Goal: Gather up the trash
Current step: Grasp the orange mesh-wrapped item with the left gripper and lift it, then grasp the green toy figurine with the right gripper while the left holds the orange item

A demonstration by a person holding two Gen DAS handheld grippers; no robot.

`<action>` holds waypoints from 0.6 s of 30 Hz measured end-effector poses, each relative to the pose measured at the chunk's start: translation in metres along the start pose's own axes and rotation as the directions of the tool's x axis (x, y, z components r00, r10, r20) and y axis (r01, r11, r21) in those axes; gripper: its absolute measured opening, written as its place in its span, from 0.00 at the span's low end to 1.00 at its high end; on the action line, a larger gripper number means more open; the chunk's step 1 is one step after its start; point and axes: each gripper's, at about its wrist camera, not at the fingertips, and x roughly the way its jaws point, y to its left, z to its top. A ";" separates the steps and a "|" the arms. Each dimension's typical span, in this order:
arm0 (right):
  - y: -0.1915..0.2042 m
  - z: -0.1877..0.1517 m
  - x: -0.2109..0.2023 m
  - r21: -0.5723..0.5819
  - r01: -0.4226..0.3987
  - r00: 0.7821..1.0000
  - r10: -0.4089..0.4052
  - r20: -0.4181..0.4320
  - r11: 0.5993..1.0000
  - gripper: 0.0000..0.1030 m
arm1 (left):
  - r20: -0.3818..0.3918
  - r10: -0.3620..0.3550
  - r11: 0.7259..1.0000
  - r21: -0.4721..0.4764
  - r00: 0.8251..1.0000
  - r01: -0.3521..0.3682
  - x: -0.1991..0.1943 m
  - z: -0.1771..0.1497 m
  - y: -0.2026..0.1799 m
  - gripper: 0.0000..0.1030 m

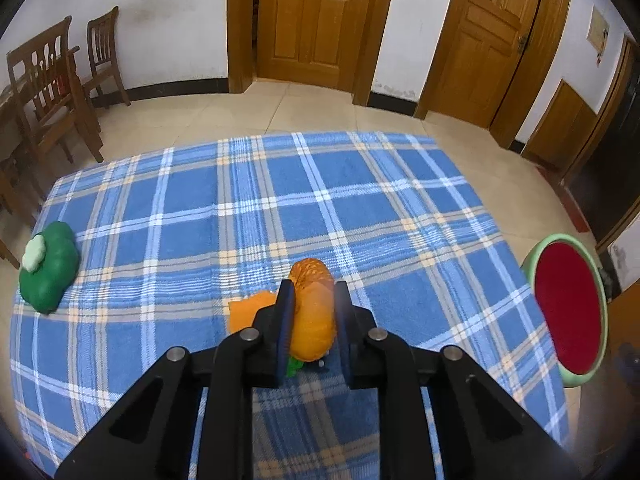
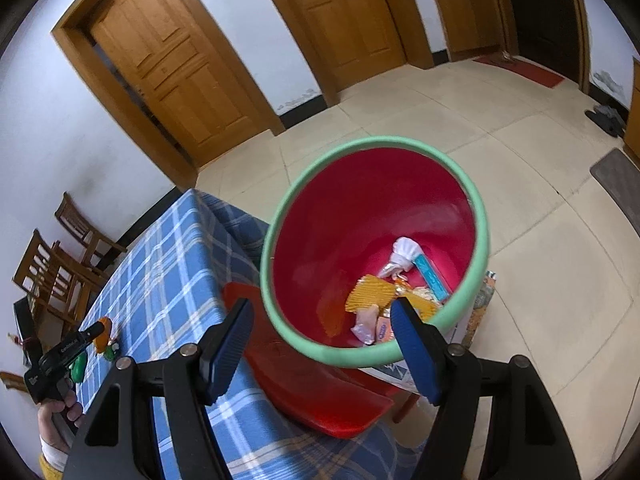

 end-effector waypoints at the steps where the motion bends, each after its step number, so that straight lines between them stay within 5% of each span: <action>1: 0.004 0.000 0.000 -0.009 -0.005 1.000 0.005 -0.001 1.000 0.71 | 0.009 -0.005 1.000 -0.005 1.000 0.005 -0.005 0.000 0.002 0.18; 18: 0.131 -0.020 0.001 -0.259 -0.170 0.985 0.157 -0.071 0.951 0.71 | 0.106 0.036 0.984 -0.179 0.994 -0.017 -0.080 -0.033 0.074 0.18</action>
